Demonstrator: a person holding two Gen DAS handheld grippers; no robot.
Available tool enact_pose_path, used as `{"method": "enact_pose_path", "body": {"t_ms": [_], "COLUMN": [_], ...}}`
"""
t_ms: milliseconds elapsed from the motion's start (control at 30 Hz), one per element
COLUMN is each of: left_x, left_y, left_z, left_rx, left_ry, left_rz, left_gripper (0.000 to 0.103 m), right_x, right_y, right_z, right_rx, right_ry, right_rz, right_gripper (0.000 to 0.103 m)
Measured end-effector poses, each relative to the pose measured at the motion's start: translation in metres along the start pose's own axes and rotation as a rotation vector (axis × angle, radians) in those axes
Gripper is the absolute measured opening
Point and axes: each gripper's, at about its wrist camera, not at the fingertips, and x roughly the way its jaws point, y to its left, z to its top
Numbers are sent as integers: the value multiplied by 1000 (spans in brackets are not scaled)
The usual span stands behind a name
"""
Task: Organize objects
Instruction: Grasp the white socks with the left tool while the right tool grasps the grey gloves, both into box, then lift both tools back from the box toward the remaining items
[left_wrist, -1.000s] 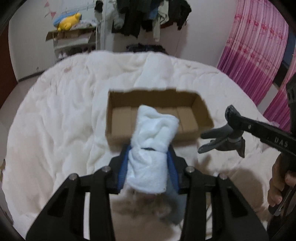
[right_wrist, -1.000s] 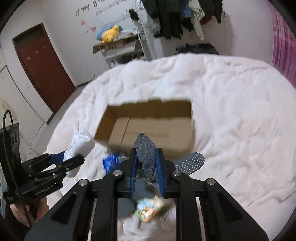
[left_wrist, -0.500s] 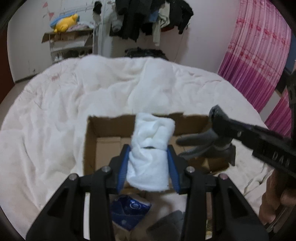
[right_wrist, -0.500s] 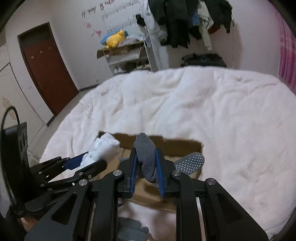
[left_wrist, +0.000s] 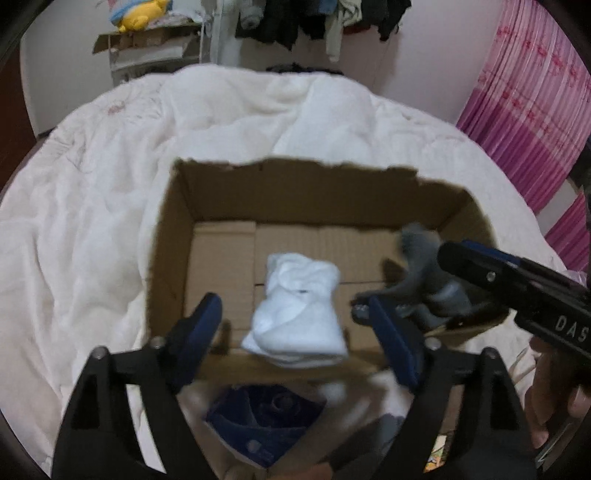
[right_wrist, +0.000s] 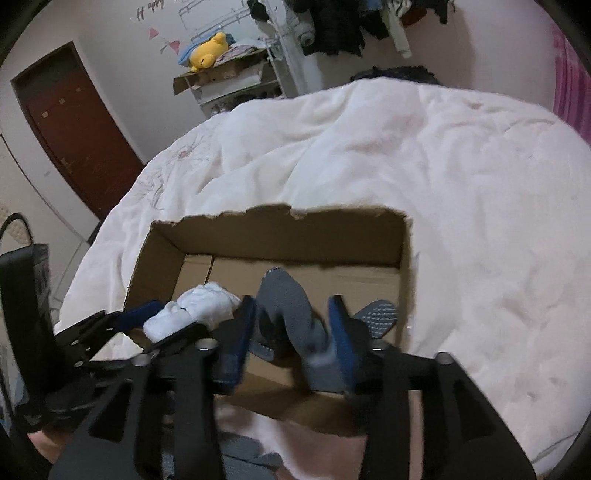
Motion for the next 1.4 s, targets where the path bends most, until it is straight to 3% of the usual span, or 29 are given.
{"method": "enact_pose_path", "body": {"t_ms": [100, 233, 767, 1067, 1400], "left_x": [-20, -58, -216, -215, -177], "left_y": [0, 3, -11, -8, 4], "left_z": [-1, -11, -77, -103, -117], "left_rx": [-10, -32, 6, -6, -28], "left_ry": [-22, -54, -201, -143, -62], "left_rz": [-1, -2, -12, 1, 61], "left_gripper": [89, 96, 102, 102, 102], "right_x": [-16, -40, -186, -216, -178], "right_y": [5, 12, 51, 54, 52], "right_z": [-1, -7, -67, -97, -107], "right_rx": [-15, -31, -71, -69, -72], "right_ry": [-39, -54, -128, -118, -42], "right_rz": [-16, -33, -98, -101, -86], "right_gripper": [80, 81, 81, 81, 81]}}
